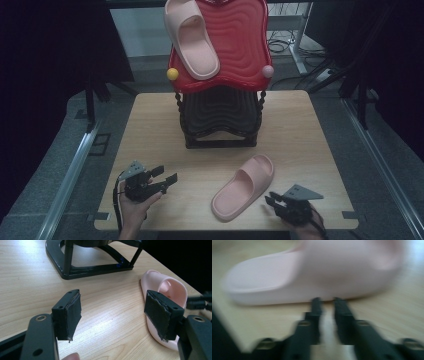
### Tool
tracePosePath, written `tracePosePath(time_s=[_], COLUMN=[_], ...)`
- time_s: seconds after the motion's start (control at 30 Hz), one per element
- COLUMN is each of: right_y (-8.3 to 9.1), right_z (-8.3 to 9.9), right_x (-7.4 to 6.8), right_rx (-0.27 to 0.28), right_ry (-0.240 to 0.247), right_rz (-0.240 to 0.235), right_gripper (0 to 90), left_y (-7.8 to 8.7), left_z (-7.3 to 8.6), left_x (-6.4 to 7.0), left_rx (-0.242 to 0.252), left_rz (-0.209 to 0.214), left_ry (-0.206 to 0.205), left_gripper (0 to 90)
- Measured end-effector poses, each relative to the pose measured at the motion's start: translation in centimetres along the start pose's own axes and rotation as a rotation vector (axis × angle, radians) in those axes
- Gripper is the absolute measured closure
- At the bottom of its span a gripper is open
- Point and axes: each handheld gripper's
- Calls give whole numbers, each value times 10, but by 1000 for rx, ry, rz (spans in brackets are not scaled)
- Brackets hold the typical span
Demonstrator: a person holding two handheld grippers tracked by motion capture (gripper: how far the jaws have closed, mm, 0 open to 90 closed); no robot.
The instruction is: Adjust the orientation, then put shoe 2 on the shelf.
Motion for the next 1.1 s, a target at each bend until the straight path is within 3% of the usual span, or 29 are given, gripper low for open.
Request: tracePosePath(time_s=[0.07,0.17,0.37,0.57,0.77,0.9,1.1], right_y=[2,5,7,11,13,13,12], right_z=[1,4,12,13,17,16,16], right_x=[18,39,60,68,72,71,68], right_rx=[13,36,37,44,45,44,45], right_ry=[-61,-123,-198,-217,-237,-239,-238], right_rz=[40,75,109,121,146,155,156], right_gripper=[505,416,380,369,368,368,368], left_y=[-3,-9,-27,-63,-103,-129,-158], left_z=[1,2,0,-6,-14,-15,-11], left_x=[2,5,17,38,66,76,77], left_rx=[-8,-22,-49,-103,-140,-184,-238], left_rz=[1,4,15,81,136,144,133], left_ry=[-2,-17,-49,-87,-155,-188,-178], left_gripper=[303,306,311,330,403,453,527])
Point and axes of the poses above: each handheld gripper's, and its own axes: y roughly backward along the jaws, z roughly out of its underside, x roughly to its right, and after that the axes turned 10 degrees about z, right-handed
